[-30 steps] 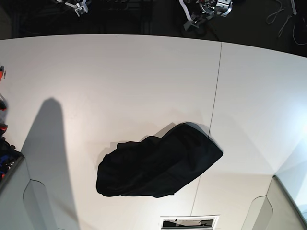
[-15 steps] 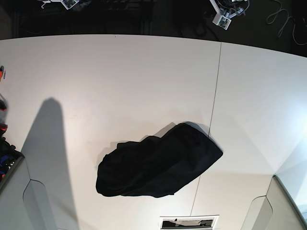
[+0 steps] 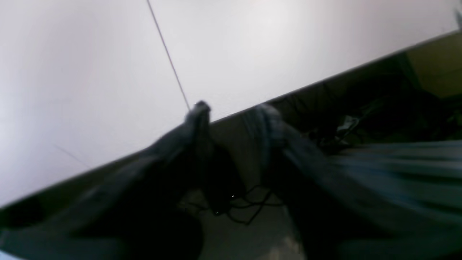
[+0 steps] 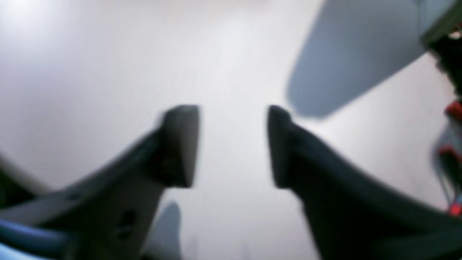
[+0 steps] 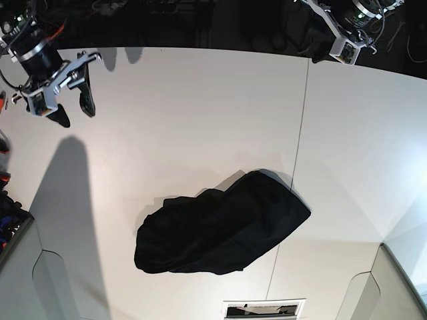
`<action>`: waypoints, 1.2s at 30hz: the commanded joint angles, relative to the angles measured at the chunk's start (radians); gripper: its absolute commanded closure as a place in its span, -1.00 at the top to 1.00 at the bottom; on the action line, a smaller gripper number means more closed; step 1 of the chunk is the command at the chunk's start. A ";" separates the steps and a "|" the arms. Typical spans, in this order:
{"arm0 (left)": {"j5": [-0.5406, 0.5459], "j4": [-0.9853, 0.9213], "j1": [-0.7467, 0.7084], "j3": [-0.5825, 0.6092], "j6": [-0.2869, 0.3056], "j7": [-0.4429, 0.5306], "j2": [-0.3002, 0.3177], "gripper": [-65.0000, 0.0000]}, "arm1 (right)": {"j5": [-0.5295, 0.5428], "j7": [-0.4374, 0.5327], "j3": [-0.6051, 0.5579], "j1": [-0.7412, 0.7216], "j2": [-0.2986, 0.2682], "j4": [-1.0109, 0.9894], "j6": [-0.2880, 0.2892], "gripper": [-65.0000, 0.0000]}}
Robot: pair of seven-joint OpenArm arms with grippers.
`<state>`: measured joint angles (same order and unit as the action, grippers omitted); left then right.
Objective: Layout the t-shirt on the table in an organized manner, then fold the t-shirt properly
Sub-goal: 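Move both grippers down toward the crumpled black t-shirt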
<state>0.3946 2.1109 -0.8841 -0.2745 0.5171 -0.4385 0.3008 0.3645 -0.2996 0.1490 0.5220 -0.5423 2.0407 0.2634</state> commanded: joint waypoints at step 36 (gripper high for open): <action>0.069 -0.726 0.998 0.386 -0.061 0.016 0.157 0.20 | -0.322 0.169 -0.135 -0.782 0.573 -0.879 -0.179 0.13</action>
<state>0.4522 1.3705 0.0952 0.1165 0.4545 -0.4435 0.4458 0.0414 -0.1581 0.0128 -0.2375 0.0303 1.1473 0.0841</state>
